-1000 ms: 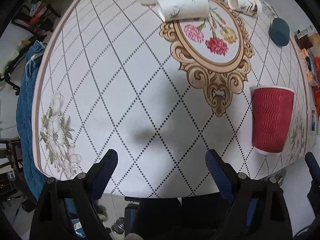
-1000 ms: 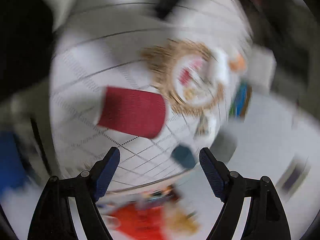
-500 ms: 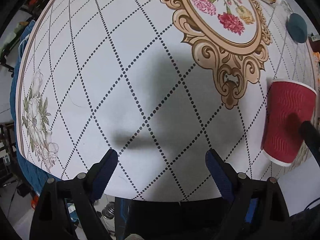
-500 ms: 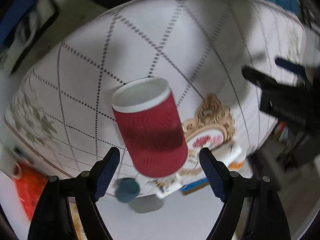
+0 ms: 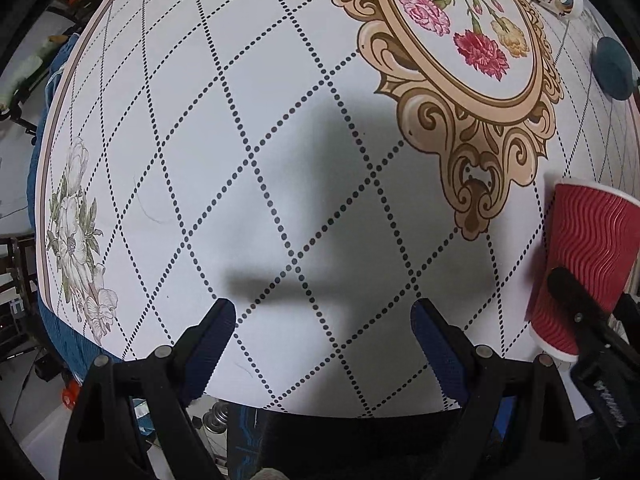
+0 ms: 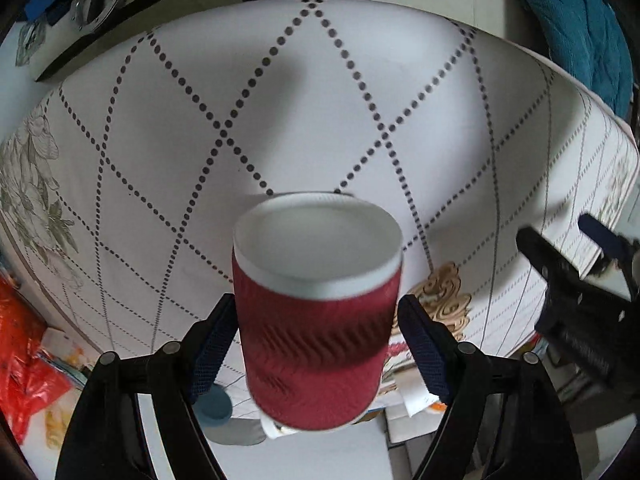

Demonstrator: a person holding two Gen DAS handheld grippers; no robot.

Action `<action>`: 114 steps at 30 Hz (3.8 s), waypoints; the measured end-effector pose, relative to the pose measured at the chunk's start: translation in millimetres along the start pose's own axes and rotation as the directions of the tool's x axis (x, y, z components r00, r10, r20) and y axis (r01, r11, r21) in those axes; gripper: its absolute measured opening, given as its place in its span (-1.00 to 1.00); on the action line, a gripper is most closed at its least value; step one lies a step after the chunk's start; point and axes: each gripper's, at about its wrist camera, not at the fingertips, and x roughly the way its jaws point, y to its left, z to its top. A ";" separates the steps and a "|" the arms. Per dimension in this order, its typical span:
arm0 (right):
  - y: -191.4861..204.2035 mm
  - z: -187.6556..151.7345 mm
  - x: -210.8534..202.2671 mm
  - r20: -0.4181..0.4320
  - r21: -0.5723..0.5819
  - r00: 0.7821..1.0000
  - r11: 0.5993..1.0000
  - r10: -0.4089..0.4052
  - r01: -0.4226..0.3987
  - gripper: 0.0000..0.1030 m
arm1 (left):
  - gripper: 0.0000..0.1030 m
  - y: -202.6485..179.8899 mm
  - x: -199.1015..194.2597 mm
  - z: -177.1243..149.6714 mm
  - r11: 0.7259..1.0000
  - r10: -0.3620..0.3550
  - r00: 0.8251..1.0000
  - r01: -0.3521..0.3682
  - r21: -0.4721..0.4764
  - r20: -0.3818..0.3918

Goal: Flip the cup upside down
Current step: 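Rotate the red cup with the right tool so its opening faces down, then carry the inverted red cup with the right tool toward the floral mat, then lower the inverted red cup onto the table and open the right tool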

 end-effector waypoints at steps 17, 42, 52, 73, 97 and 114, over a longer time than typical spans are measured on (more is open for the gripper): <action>-19.2 11.6 6.5 0.002 0.076 1.000 0.997 -0.001 0.000 0.46 | 0.75 5.9 -19.3 10.6 1.000 0.008 1.000 -0.008 -0.019 0.013; -90.8 -110.6 70.4 0.319 0.799 0.799 0.309 0.510 -0.516 0.46 | 0.74 16.7 -52.8 7.4 0.997 0.038 0.998 -0.034 -0.074 0.054; -82.4 -182.5 132.3 0.691 0.719 0.534 -0.392 0.487 -0.573 0.46 | 0.74 16.9 -53.4 5.0 0.996 0.045 0.997 -0.040 -0.082 0.058; 7.6 -242.3 220.0 0.944 0.265 0.280 -0.907 0.176 -0.326 0.70 | 0.74 -0.7 -51.7 4.5 0.998 0.062 0.996 -0.060 -0.034 0.057; 33.1 -340.7 146.2 0.581 0.331 0.813 -0.921 0.026 -0.206 0.43 | 0.74 -2.4 -74.4 14.3 0.997 0.073 0.994 -0.071 -0.031 0.075; 5.0 -303.8 114.9 0.147 0.215 0.987 -0.972 -0.061 -0.092 0.44 | 0.74 -27.0 -88.8 23.1 0.994 0.098 0.990 -0.101 0.030 0.102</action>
